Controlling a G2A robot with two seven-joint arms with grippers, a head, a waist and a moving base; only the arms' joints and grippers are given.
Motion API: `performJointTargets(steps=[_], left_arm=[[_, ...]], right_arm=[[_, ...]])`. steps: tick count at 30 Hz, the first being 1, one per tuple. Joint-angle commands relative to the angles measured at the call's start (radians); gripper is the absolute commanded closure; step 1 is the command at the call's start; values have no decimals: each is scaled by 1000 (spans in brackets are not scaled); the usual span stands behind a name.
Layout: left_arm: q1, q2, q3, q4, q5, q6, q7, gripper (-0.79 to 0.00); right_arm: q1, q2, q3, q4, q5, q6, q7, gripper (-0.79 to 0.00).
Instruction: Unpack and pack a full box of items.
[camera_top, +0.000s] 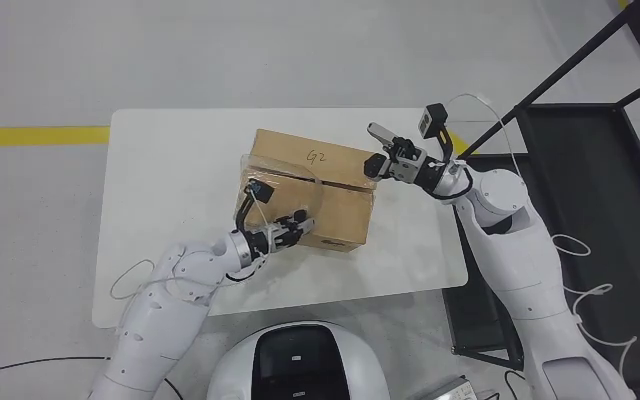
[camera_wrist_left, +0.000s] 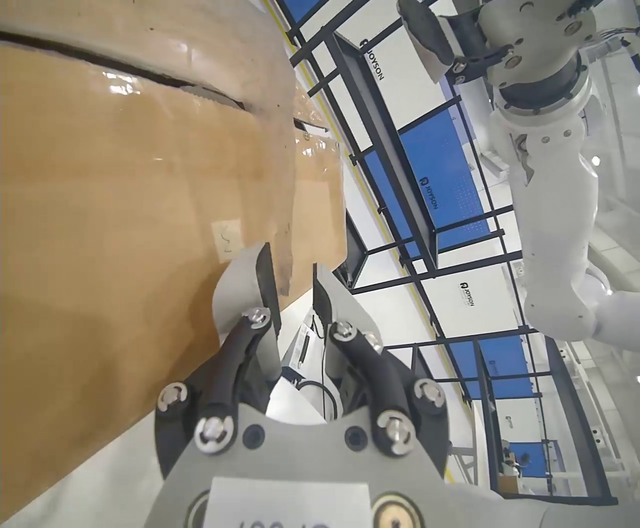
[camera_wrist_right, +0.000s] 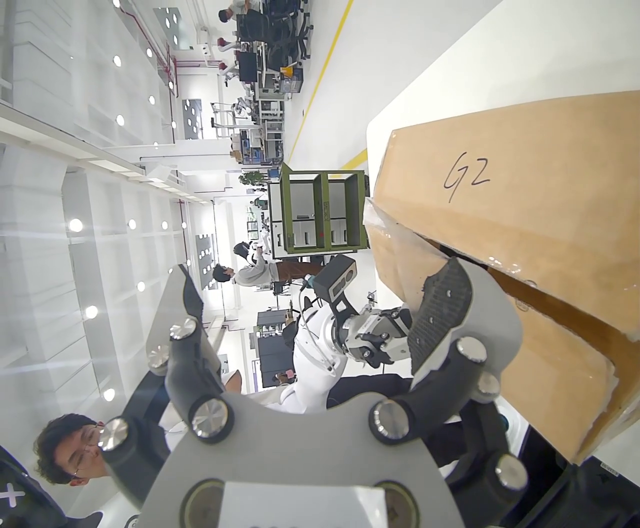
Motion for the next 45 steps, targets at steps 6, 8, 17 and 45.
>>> performJointTargets(steps=[6, 8, 17, 45], left_arm=[[-19, -2, 3, -2, -28, -3, 28, 0], [-24, 0, -4, -13, -34, -7, 28, 0], [-39, 1, -17, -52, -79, 0, 57, 0], [-12, 3, -38, -87, -315, 150, 20, 0]], right_arm=[[-9, -1, -18, -5, -9, -7, 14, -785], [-10, -1, -32, -4, -14, -19, 32, -785], [10, -11, -95, 30, 7, -28, 61, -785], [10, -12, -145, 79, -20, -93, 150, -416]])
